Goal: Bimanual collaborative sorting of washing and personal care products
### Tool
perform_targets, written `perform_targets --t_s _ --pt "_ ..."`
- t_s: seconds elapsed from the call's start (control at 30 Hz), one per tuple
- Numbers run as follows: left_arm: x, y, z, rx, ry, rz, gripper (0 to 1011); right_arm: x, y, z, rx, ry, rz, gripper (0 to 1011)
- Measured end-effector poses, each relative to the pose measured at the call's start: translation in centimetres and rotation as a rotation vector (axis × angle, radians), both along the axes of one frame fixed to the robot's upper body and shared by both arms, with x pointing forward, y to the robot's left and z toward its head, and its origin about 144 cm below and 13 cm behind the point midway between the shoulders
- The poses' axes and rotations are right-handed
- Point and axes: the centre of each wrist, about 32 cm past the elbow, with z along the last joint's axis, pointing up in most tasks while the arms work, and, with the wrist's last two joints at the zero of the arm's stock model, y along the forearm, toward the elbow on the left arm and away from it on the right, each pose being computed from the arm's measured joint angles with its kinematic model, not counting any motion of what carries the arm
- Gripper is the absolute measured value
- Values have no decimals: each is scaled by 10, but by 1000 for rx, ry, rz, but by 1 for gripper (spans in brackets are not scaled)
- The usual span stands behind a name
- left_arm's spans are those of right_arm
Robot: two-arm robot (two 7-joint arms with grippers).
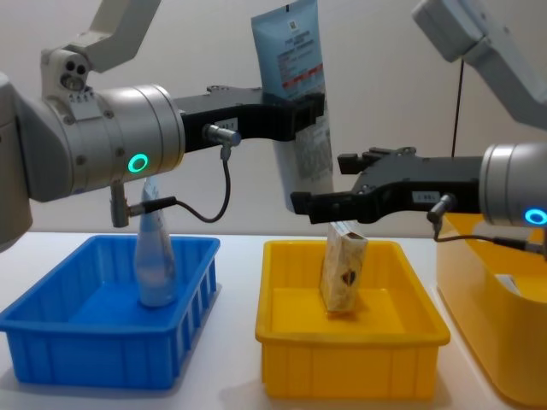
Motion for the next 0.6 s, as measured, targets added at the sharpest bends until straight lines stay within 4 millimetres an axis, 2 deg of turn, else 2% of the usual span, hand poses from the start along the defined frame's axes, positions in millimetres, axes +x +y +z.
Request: perform_targets --t_s 0.6 --pt "0 0 0 0 0 0 280 17 14 -5 21 -41 12 992"
